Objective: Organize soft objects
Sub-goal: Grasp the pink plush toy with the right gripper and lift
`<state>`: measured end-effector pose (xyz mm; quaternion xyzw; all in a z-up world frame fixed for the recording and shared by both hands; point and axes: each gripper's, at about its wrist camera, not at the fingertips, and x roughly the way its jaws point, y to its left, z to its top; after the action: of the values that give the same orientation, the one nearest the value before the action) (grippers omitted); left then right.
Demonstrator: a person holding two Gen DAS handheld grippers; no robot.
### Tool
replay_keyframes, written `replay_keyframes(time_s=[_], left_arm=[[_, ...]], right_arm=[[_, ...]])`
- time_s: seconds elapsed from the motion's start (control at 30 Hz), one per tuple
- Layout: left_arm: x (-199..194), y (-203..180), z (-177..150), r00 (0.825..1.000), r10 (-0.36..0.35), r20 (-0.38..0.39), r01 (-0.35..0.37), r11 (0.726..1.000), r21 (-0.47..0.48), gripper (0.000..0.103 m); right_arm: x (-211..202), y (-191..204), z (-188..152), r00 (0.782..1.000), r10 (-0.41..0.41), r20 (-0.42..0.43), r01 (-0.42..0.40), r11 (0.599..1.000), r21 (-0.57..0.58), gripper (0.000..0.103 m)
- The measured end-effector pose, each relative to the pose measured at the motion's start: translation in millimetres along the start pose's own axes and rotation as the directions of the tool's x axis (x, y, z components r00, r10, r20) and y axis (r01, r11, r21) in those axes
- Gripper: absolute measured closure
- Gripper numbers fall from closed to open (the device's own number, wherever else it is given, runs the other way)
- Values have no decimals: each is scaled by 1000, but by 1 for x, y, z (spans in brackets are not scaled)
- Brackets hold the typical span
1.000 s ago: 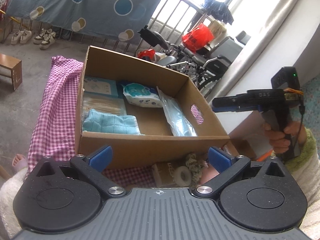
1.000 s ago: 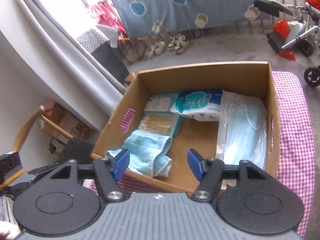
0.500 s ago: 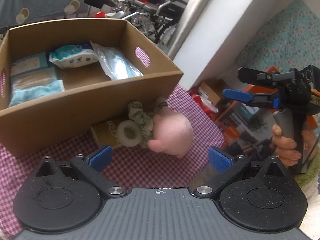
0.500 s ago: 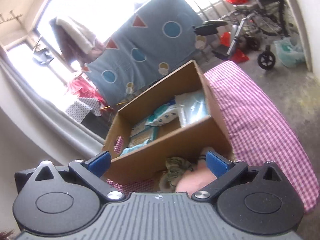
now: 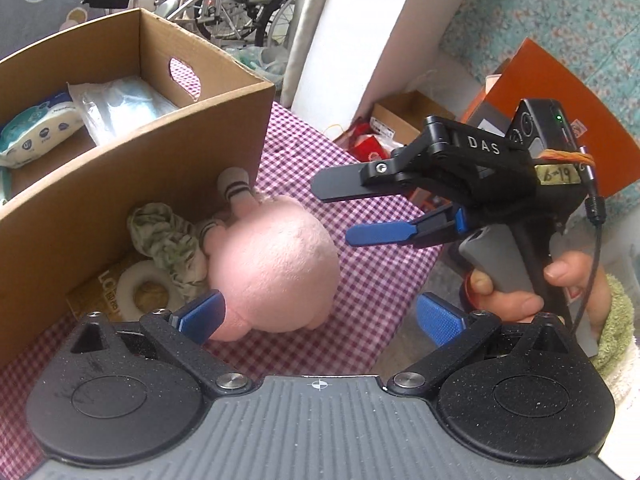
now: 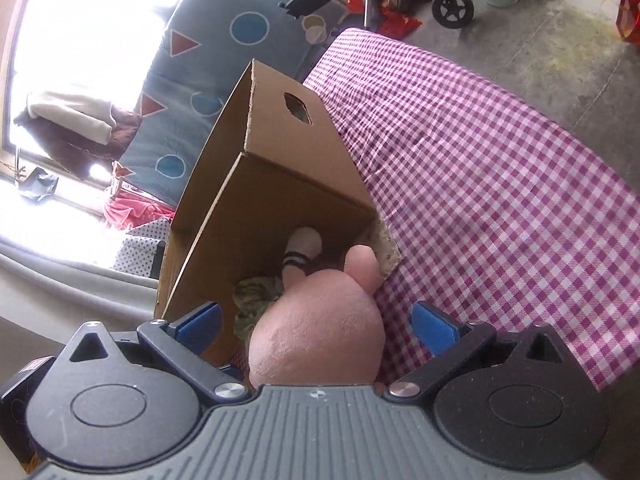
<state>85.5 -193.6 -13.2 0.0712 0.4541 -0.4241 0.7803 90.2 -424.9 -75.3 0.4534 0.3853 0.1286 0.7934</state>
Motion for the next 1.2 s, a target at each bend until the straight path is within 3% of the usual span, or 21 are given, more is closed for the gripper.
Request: replay_keyframes(time_s=[0.1,0.17,0.5,0.73,0.9,1.07,1.2], left_arm=[[12,1,4,1000,2,-27,-2,1000,-9,1],[17,2,5,999,16,-38,-16,1000,-18,1],[7,0,-2,999,42,-24,-42,999,-9,1],[-19,17,-19,999,-43,-12,41,993,-108,1],[-41,32,-38,993,-114,25,116,975,-188,1],[-55,51,-57,989,-134,63,147,952,-268,1],[-62,78,-77,982,-171,84,191,904,-382,1]], right_arm=[[11,-4,-2,998,36,-46,-35,999,15,1],[12,-5,-6,990,118,-78,-115,993,40,1],[-23,13,-30,968,235,-88,-234,972,22,1],[-34,45,-46,949,284,-139,-286,958,8,1],[-31,69,-55,938,304,-170,-309,951,-7,1],[-10,102,-65,920,308,-241,-329,943,-48,0],[19,124,-68,900,307,-310,-339,939,-53,0]])
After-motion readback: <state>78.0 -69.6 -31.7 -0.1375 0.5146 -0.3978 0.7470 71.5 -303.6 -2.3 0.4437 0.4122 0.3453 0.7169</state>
